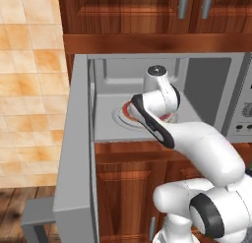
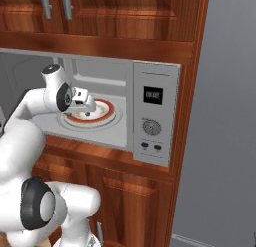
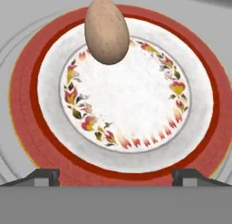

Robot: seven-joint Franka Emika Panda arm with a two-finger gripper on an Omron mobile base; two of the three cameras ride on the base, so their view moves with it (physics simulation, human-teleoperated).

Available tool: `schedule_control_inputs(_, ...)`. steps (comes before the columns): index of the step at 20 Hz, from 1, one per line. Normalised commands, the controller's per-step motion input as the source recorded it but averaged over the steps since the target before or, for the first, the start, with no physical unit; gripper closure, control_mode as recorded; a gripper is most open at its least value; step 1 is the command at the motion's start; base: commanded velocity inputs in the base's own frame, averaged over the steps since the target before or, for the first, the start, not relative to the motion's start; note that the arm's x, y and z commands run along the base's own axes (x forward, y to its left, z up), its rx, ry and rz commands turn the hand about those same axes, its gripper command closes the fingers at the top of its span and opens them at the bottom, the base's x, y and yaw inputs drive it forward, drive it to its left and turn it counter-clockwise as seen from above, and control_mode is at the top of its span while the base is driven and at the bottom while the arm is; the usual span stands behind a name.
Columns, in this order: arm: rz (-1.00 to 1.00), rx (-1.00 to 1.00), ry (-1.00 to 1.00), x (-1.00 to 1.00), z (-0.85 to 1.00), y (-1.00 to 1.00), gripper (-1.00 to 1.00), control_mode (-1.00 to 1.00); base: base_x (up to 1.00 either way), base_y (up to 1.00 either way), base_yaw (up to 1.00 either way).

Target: Pick the egg from the counter and place it in the microwave.

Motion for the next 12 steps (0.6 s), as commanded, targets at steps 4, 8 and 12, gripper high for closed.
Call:
schedule_control_inputs(4,-0.01,0.03,-0.06,-1.00,0.20,-0.38,-1.00,-1.00,0.00,0.00,0.00)
schedule_control_inputs(8,-0.07,0.10,-0.02,-1.00,0.20,-0.36,-1.00,-1.00,0.00,0.00,0.00)
schedule_control_inputs(12,-0.06,0.08,-0.02,-1.00,0.02,-0.23,-1.00,-1.00,0.00,0.00,0.00)
